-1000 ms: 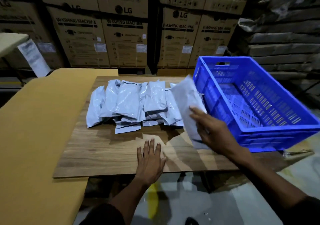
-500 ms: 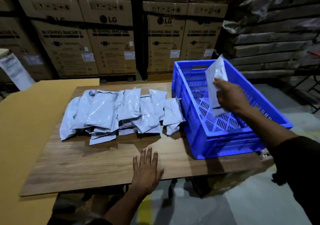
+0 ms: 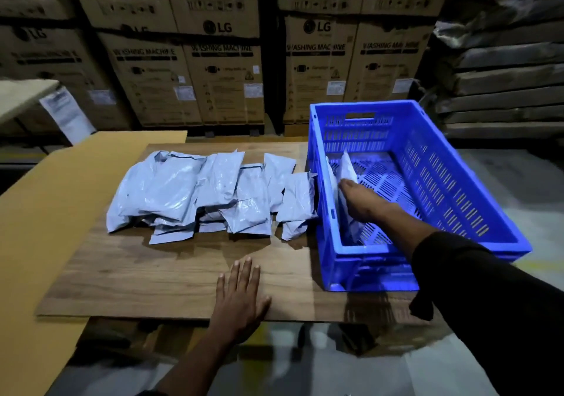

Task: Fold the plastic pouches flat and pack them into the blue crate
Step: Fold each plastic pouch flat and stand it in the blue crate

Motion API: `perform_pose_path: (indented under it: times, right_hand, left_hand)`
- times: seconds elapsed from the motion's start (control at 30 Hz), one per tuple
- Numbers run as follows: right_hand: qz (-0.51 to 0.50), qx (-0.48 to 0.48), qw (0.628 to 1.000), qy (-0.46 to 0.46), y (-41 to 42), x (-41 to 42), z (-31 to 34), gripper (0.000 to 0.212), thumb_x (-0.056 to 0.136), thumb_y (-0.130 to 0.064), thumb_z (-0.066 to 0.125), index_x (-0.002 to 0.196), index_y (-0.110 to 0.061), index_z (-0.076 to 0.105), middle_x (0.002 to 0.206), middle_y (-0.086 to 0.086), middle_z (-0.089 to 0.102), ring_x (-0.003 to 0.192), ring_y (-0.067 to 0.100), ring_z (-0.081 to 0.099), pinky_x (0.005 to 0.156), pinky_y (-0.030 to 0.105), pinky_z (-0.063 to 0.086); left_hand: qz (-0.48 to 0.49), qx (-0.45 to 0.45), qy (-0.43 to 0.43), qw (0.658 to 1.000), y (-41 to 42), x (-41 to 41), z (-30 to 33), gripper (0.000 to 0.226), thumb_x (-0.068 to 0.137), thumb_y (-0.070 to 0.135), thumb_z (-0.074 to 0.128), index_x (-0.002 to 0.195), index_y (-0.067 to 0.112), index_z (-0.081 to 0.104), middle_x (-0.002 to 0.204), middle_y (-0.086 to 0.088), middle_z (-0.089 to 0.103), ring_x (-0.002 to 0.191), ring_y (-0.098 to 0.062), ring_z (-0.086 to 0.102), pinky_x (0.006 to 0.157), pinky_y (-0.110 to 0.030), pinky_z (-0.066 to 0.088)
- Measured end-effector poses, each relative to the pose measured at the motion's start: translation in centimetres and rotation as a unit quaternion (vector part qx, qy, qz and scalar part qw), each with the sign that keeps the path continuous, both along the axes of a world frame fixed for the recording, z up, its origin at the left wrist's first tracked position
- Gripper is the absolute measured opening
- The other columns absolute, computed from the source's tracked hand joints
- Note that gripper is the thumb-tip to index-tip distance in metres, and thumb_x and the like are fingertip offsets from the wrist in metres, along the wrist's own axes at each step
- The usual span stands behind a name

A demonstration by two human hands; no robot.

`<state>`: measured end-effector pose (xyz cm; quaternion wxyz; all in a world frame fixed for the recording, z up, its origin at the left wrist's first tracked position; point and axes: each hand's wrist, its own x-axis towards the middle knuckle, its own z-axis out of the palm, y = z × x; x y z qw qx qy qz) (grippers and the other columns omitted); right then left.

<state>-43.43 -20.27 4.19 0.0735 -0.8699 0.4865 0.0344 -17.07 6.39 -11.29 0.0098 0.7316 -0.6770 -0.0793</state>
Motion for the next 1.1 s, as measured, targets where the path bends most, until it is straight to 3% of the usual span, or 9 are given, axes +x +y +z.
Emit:
perform_pose_path:
  times: [0.1, 0.23, 0.37, 0.5, 0.63, 0.8, 0.87, 0.97, 1.1]
  right_hand:
    - [0.031, 0.019, 0.999, 0.017, -0.5, 0.2, -1.5, 0.077, 0.089, 0.003, 0.051, 0.155, -0.002, 0.012, 0.164, 0.020, 0.005, 0.129, 0.047, 0.049, 0.103, 0.048, 0.044]
    - [-0.025, 0.064, 0.997, -0.041, 0.2, 0.7, -0.7, 0.109, 0.088, 0.004, 0.057, 0.153, -0.019, -0.028, 0.156, 0.020, -0.037, 0.113, 0.050, 0.058, 0.088, 0.044, 0.049]
    - [-0.103, 0.149, 0.976, -0.122, -0.2, 0.9, -0.7, 0.108, 0.091, -0.007, 0.061, 0.148, -0.004, -0.031, 0.164, 0.021, -0.015, 0.146, 0.040, 0.028, 0.103, 0.034, 0.040]
    - [-0.145, 0.223, 0.949, -0.171, -0.6, 1.5, -0.8, 0.107, 0.092, -0.010, 0.062, 0.153, -0.009, -0.026, 0.154, 0.018, 0.029, 0.123, 0.024, 0.055, 0.094, 0.036, 0.043]
    - [-0.119, 0.227, 0.952, -0.169, -1.1, 1.8, -1.1, 0.097, 0.091, -0.017, 0.062, 0.157, -0.008, -0.009, 0.162, 0.023, 0.017, 0.134, 0.025, 0.040, 0.104, 0.044, 0.043]
    - [-0.116, 0.211, 0.959, -0.151, -1.6, 1.9, -1.5, 0.101, 0.075, -0.041, 0.063, 0.154, -0.009, 0.009, 0.151, 0.007, 0.028, 0.109, 0.017, 0.039, 0.066, 0.031, 0.052]
    - [-0.092, 0.194, 0.967, -0.135, -1.6, 2.0, -1.6, 0.093, 0.086, -0.030, 0.064, 0.156, -0.009, 0.006, 0.161, 0.013, 0.015, 0.129, 0.029, 0.045, 0.079, 0.033, 0.050]
    - [-0.084, 0.188, 0.973, -0.103, -1.5, 1.9, -2.1, 0.097, 0.095, -0.021, 0.062, 0.157, -0.007, -0.011, 0.165, 0.019, -0.010, 0.153, 0.034, 0.009, 0.117, 0.035, 0.028]
    - [-0.096, 0.221, 0.963, -0.122, -1.3, 1.8, -2.3, 0.092, 0.100, -0.022, 0.054, 0.155, -0.007, -0.018, 0.164, 0.020, -0.014, 0.153, 0.033, 0.005, 0.119, 0.036, 0.018]
  left_hand:
    - [0.002, 0.004, -0.019, 1.000, 0.0, -0.4, 0.1, 0.075, 0.096, 0.062, 0.034, 0.151, 0.014, 0.047, 0.163, -0.011, 0.035, 0.146, -0.036, 0.038, 0.109, -0.057, 0.019]
    - [0.025, -0.006, -0.025, 0.999, -0.2, -1.0, 0.0, 0.073, 0.094, 0.061, 0.037, 0.148, 0.014, 0.049, 0.161, -0.011, 0.038, 0.146, -0.034, 0.031, 0.107, -0.063, 0.034]
    - [0.043, -0.017, -0.019, 0.999, -0.2, -1.6, 0.2, 0.072, 0.091, 0.058, 0.040, 0.144, 0.011, 0.055, 0.157, -0.013, 0.043, 0.141, -0.037, 0.041, 0.096, -0.067, 0.045]
    - [0.048, -0.032, -0.025, 0.998, -0.4, -1.7, 0.1, 0.071, 0.090, 0.056, 0.041, 0.142, 0.011, 0.055, 0.156, -0.013, 0.045, 0.142, -0.035, 0.032, 0.092, -0.068, 0.047]
    - [0.051, -0.029, -0.028, 0.998, -0.6, -1.7, -0.1, 0.071, 0.088, 0.056, 0.042, 0.141, 0.011, 0.056, 0.156, -0.012, 0.045, 0.141, -0.035, 0.035, 0.090, -0.067, 0.048]
    - [0.051, -0.029, -0.031, 0.998, -0.5, -1.9, 0.0, 0.071, 0.088, 0.055, 0.044, 0.142, 0.011, 0.055, 0.156, -0.012, 0.044, 0.141, -0.035, 0.032, 0.090, -0.067, 0.048]
    - [0.051, -0.031, -0.031, 0.998, -0.5, -1.9, 0.1, 0.071, 0.087, 0.054, 0.044, 0.142, 0.010, 0.055, 0.156, -0.012, 0.045, 0.141, -0.035, 0.032, 0.090, -0.068, 0.049]
    - [0.051, -0.028, -0.023, 0.998, -0.5, -1.9, 0.2, 0.071, 0.088, 0.055, 0.043, 0.143, 0.011, 0.053, 0.156, -0.012, 0.044, 0.141, -0.035, 0.035, 0.092, -0.067, 0.048]
    - [0.048, -0.028, -0.013, 0.998, -0.3, -2.0, 0.3, 0.070, 0.090, 0.055, 0.043, 0.145, 0.012, 0.051, 0.158, -0.012, 0.042, 0.141, -0.036, 0.038, 0.095, -0.067, 0.046]
